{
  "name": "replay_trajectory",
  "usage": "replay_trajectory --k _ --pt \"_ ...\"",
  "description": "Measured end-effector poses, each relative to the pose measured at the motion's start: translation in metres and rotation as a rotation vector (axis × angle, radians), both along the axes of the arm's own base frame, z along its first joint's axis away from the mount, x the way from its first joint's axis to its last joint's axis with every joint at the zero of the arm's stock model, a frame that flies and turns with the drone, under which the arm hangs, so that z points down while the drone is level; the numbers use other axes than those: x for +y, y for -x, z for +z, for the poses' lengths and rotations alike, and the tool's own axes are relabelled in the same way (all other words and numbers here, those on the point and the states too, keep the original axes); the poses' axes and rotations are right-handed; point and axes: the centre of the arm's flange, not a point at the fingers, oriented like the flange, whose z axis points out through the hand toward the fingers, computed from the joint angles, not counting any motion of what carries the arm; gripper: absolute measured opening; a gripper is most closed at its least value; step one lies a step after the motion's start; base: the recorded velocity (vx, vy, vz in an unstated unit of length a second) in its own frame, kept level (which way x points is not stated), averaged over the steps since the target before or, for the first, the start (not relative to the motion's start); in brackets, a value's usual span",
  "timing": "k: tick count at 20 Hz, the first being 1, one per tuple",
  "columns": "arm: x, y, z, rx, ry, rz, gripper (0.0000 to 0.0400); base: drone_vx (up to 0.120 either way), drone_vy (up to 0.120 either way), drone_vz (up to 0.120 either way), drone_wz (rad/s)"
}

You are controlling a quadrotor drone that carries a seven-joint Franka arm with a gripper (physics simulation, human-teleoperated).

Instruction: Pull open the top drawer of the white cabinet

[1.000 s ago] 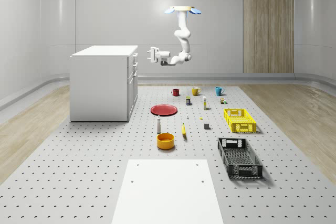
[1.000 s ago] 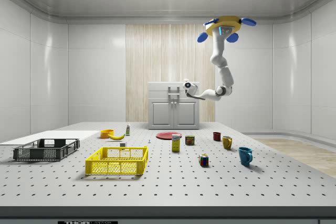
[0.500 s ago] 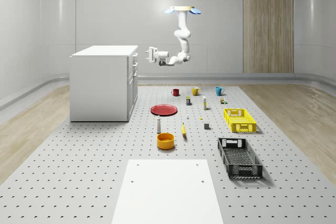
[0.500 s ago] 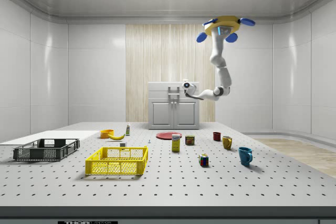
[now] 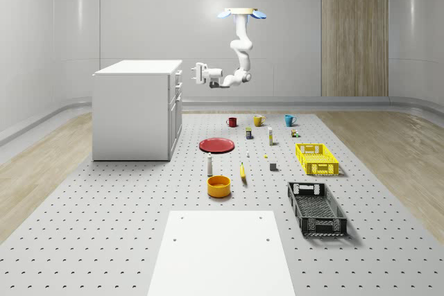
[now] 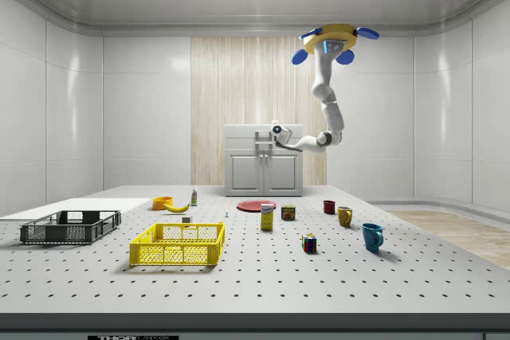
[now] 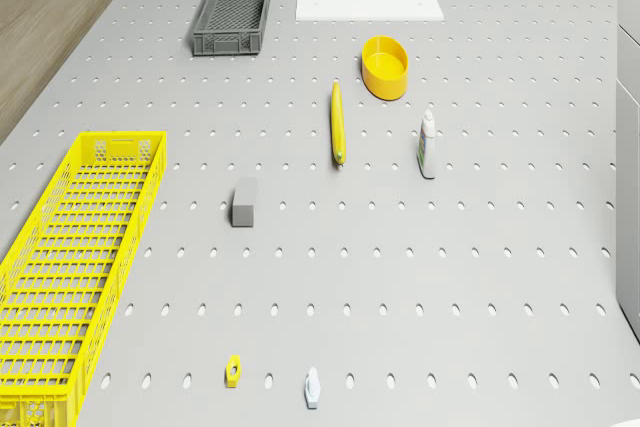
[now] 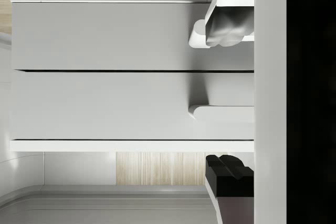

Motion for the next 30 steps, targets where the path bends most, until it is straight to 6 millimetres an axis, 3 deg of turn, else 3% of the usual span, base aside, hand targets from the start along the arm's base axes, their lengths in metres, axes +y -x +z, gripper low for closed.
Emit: replay_trajectory --k 10,21,30 --pt "0.0 0.0 0.0 0.0 0.0 0.0 0.0305 0.112 0.0 0.0 0.0" --pt "0.03 0.0 0.0 0.0 0.0 -0.001 0.0305 0.0 0.0 0.0 0.0" --pt "0.038 -0.001 -0.009 0.0 0.0 -0.003 0.0305 0.0 0.0 0.0 0.0"
